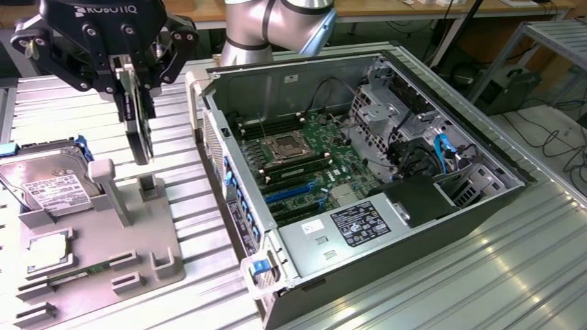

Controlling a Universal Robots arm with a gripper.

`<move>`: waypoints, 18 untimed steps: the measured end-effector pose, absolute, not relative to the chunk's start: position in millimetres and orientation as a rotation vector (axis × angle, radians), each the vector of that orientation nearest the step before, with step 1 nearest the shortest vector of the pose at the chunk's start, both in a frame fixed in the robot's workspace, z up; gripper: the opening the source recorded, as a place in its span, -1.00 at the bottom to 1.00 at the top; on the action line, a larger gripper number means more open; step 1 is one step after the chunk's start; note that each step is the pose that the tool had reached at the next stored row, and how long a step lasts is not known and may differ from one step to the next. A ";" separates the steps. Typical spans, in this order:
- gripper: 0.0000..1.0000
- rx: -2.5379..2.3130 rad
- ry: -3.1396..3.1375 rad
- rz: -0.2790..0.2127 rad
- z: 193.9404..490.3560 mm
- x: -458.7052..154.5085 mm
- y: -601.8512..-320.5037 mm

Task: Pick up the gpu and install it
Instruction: 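Pick up the gpu and move the gpu toward the slot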

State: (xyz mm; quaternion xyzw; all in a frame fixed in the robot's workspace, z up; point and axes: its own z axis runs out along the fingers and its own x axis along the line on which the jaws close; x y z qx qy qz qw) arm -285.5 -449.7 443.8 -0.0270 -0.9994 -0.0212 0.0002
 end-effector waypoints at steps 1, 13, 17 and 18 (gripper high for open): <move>-0.44 -0.085 -3.139 -0.067 443.8 -285.1 -449.7; -0.44 -0.085 -3.139 -0.067 443.8 -278.8 -449.7; -0.44 -0.085 -3.139 -0.067 443.8 -275.7 -449.7; -0.44 -0.085 -3.139 -0.067 443.8 -275.1 -449.7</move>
